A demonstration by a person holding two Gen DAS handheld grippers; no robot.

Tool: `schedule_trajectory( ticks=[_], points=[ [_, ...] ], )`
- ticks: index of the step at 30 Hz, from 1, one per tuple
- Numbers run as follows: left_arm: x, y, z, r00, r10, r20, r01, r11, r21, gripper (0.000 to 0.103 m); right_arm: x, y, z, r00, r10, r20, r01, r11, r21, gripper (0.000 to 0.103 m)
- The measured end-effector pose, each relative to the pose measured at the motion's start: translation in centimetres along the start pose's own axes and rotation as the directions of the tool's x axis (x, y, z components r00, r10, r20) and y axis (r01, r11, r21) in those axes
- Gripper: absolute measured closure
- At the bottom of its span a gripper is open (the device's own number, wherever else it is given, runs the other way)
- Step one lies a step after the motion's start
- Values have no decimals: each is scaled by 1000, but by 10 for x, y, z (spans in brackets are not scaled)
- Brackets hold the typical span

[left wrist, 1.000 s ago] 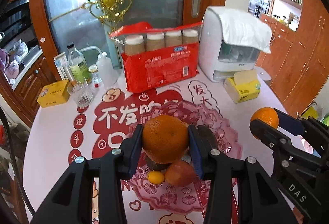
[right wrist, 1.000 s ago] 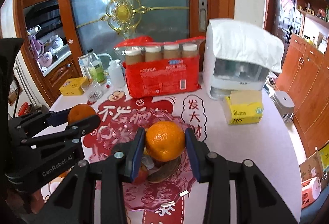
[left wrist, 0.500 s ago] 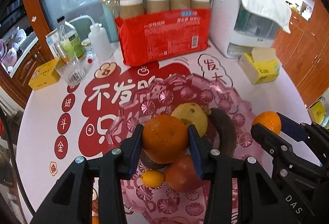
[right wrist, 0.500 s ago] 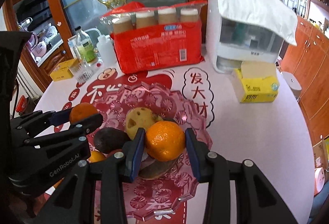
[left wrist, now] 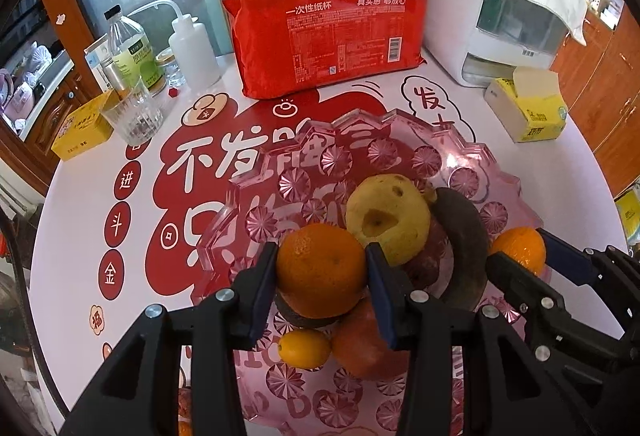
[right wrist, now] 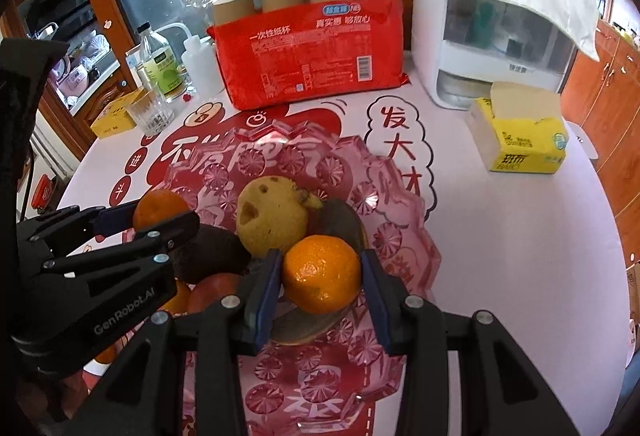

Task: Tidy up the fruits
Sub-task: 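Open the left tool to drop its tangerine into the bowl while the right tool holds its tangerine, then withdraw the left tool while the right tool carries its tangerine away from the bowl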

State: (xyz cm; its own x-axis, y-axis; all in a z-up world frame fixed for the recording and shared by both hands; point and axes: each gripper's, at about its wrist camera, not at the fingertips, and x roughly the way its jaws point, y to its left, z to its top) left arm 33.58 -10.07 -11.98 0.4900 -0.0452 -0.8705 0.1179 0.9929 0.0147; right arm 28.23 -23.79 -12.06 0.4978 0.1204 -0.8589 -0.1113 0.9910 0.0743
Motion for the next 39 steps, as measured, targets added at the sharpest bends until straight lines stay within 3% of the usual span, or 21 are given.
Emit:
schedule_trajectory(
  ticks=[2,6,12,22,39],
  points=[
    [-1,0,-1,1000,-2,-1,2,1000,2,59,1,0,-1,1000,9,-4,-9,1000,-1,62],
    [-11,-1,-2,998,37,43,-38,999,13,33,0,1,-3,1000,18,-9,-18,1000,0,62],
    [-22,5,-3,997,45,58,-45,999,6,17,-2,-4,-6,1000,24,-19,-23,999,30,62],
    [-37,10,-13,997,51,53,-51,999,-5,12,-16,-3,-14,1000,20,-12,-20,999,39,62],
    [-97,20,-37,994,42,98,-44,999,12,12,-69,13,-35,999,-5,34,4,999,43,62]
  ],
)
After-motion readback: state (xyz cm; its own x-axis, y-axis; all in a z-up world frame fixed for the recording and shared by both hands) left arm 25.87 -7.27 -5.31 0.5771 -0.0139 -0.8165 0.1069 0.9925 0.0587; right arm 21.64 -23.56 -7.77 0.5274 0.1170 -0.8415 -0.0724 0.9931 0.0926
